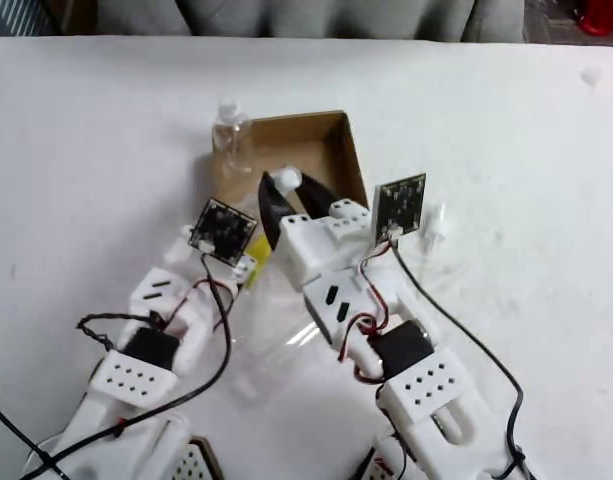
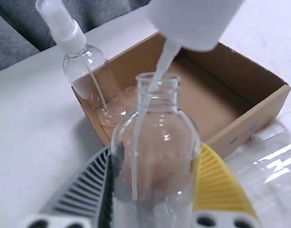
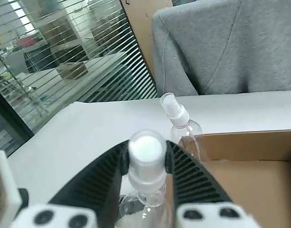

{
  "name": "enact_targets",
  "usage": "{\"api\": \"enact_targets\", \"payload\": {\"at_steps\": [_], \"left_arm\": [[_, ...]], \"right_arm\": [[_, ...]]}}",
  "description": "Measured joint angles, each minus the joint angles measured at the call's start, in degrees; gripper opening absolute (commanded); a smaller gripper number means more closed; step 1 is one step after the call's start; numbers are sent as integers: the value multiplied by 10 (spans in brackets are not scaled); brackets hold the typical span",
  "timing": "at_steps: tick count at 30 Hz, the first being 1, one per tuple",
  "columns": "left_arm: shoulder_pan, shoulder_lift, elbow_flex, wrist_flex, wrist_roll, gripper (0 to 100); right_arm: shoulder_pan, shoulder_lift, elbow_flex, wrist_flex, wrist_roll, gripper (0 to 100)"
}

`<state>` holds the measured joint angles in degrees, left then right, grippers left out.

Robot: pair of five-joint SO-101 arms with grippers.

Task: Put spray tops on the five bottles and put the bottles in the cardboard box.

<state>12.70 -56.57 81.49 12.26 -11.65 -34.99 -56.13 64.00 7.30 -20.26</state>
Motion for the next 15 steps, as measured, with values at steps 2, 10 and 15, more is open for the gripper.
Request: {"api": "enact_targets", "payload": {"at_steps": [2, 10, 15], "left_arm": [[1, 0, 0, 0, 0, 22], [1, 0, 0, 0, 0, 22], [1, 0, 0, 0, 0, 22]], "right_arm": [[-9, 0, 0, 12, 0, 87], [-13, 0, 0, 18, 0, 202], [47, -32, -7, 58, -33, 109]]}}
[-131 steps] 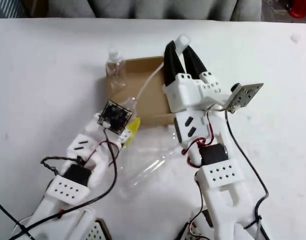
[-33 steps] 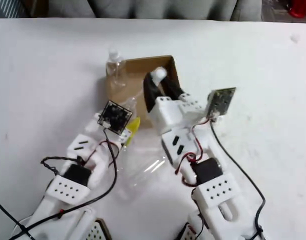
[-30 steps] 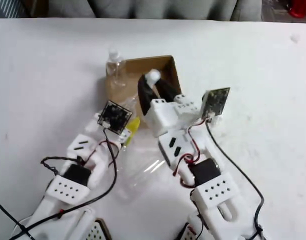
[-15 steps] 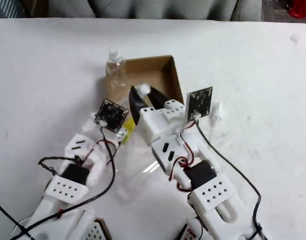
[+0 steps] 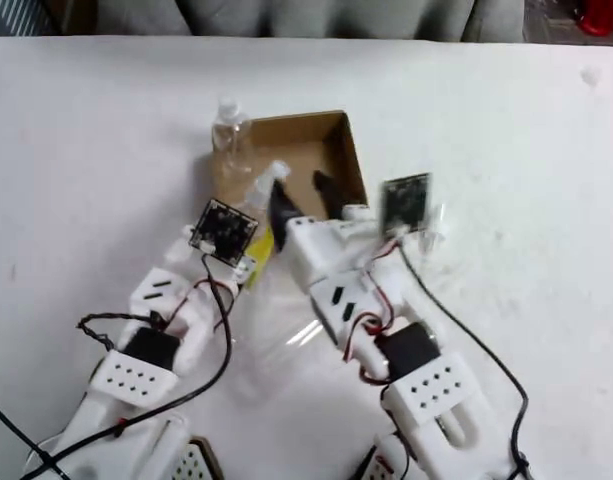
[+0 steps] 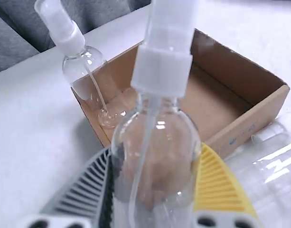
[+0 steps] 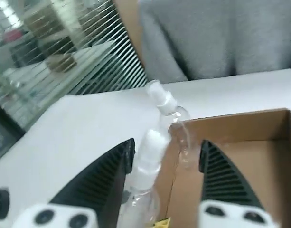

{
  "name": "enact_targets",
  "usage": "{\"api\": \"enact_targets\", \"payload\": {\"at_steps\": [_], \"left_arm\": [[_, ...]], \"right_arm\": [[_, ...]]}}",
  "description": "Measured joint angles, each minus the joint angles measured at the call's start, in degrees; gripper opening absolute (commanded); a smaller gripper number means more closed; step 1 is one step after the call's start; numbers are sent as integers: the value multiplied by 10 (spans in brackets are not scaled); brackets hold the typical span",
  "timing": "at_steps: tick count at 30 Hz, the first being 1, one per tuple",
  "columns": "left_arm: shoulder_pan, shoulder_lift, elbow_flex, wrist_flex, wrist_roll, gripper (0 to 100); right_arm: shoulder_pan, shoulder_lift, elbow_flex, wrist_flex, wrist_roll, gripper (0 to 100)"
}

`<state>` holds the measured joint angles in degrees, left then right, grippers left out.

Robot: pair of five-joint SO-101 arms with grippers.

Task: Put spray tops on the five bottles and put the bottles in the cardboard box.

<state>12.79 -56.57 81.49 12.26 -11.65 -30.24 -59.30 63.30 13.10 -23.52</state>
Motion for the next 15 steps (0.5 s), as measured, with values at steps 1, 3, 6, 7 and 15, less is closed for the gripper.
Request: {"api": "enact_targets", "payload": {"at_steps": [1, 3, 6, 7, 15], "left_arm": [[0, 0, 0, 0, 0, 22], [0, 0, 0, 0, 0, 22], [0, 0, 0, 0, 0, 22], [0, 0, 0, 0, 0, 22], [0, 0, 0, 0, 0, 22]], "right_arm": [[15, -7, -4, 1, -4, 78], [43, -15, -13, 1, -9, 10], [69, -15, -25, 2, -12, 17], [73, -9, -31, 2, -14, 14], [78, 168, -111, 2, -14, 17]]}}
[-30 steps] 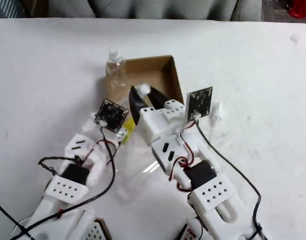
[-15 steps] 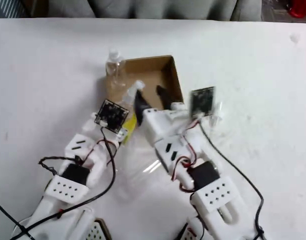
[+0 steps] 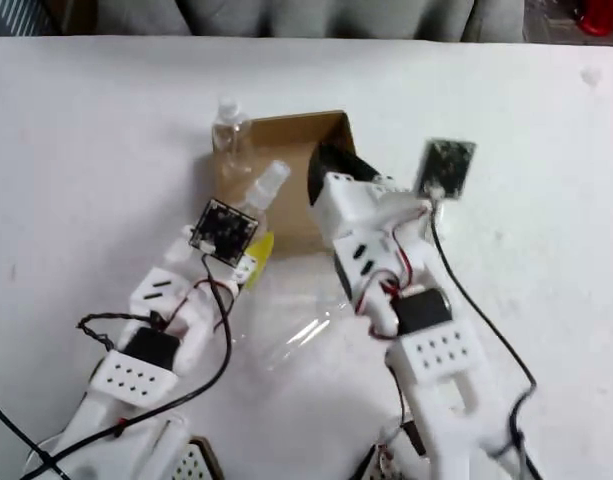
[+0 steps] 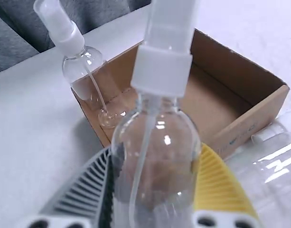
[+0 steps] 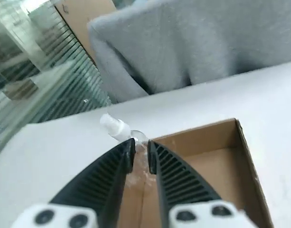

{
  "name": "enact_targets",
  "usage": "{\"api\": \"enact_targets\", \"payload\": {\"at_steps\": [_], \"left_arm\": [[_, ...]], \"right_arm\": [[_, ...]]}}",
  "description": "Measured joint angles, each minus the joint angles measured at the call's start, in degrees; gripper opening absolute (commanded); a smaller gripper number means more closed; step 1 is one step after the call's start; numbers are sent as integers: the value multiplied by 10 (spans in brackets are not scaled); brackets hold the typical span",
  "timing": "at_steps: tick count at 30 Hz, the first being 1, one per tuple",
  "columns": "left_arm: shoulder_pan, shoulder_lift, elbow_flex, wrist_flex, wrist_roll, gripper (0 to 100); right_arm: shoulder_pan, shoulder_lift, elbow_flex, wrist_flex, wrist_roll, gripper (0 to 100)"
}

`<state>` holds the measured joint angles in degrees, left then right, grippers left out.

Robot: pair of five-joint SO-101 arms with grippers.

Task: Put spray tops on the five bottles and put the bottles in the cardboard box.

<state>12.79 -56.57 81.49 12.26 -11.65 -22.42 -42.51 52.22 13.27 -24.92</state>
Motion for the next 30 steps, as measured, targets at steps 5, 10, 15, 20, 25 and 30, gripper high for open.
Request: {"api": "enact_targets", "payload": {"at_steps": [5, 10, 15, 20, 25, 30], "left_arm": [[0, 0, 0, 0, 0, 22], [0, 0, 0, 0, 0, 22], [0, 0, 0, 0, 0, 22], [0, 0, 0, -18, 0, 22], [0, 0, 0, -19, 0, 22], [-18, 0, 0, -24, 4, 22]], "right_arm": [[-5, 117, -46, 0, 0, 17], [-34, 137, -54, 3, 0, 17], [-47, 133, -54, 7, 0, 17], [-48, 117, -54, 32, 1, 17], [-48, 91, -54, 73, 58, 17], [-47, 43, -54, 133, 65, 17]]}}
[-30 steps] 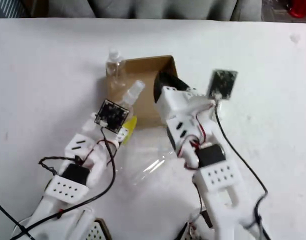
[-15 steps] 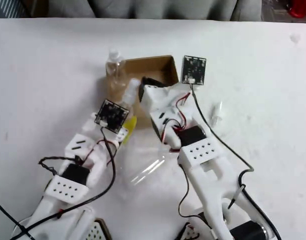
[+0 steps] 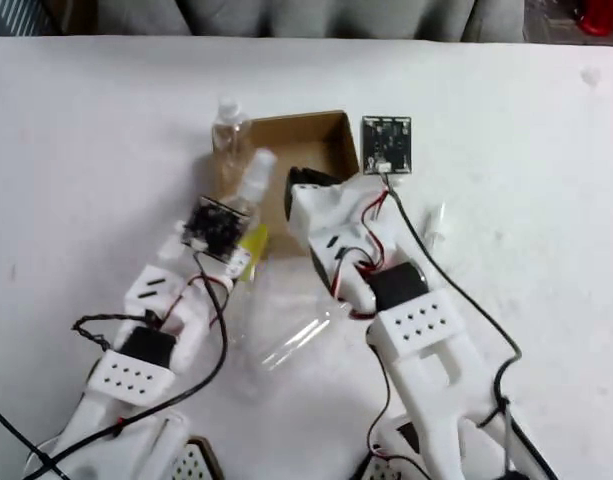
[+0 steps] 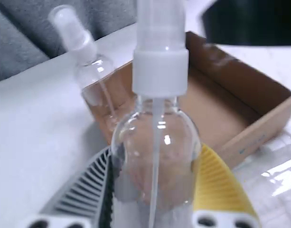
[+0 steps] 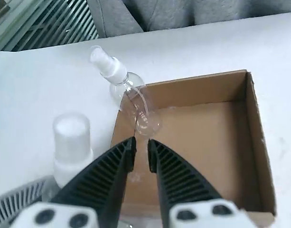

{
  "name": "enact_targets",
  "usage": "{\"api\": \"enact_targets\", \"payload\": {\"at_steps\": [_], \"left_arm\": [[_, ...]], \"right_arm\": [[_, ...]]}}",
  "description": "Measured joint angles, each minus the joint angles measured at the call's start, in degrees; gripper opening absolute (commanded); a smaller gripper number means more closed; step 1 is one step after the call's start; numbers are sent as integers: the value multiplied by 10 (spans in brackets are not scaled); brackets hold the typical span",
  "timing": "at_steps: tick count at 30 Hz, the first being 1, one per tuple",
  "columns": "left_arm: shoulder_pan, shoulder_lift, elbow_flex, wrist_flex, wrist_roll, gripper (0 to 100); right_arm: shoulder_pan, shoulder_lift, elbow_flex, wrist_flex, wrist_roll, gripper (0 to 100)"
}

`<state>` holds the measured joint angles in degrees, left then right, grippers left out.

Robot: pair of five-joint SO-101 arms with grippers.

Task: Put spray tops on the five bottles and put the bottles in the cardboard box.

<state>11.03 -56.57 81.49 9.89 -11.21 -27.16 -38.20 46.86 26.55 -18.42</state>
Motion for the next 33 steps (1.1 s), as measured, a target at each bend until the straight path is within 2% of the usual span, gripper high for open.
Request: {"api": "enact_targets", "payload": {"at_steps": [5, 11, 19, 25, 33], "left_arm": [[-58, 0, -2, -5, 101, 22], [-104, 0, -17, -7, 190, 21], [-121, 0, -28, -7, 205, 20], [-122, 0, -28, -7, 205, 20], [-121, 0, -59, 16, 205, 20]], "right_arm": [[-10, -47, 0, 56, 0, 17], [-103, -66, 32, 72, 0, 17], [-222, -97, 148, -35, 5, 16], [-277, -107, 165, -47, 5, 16], [-286, 5, 170, -181, 6, 16]]}}
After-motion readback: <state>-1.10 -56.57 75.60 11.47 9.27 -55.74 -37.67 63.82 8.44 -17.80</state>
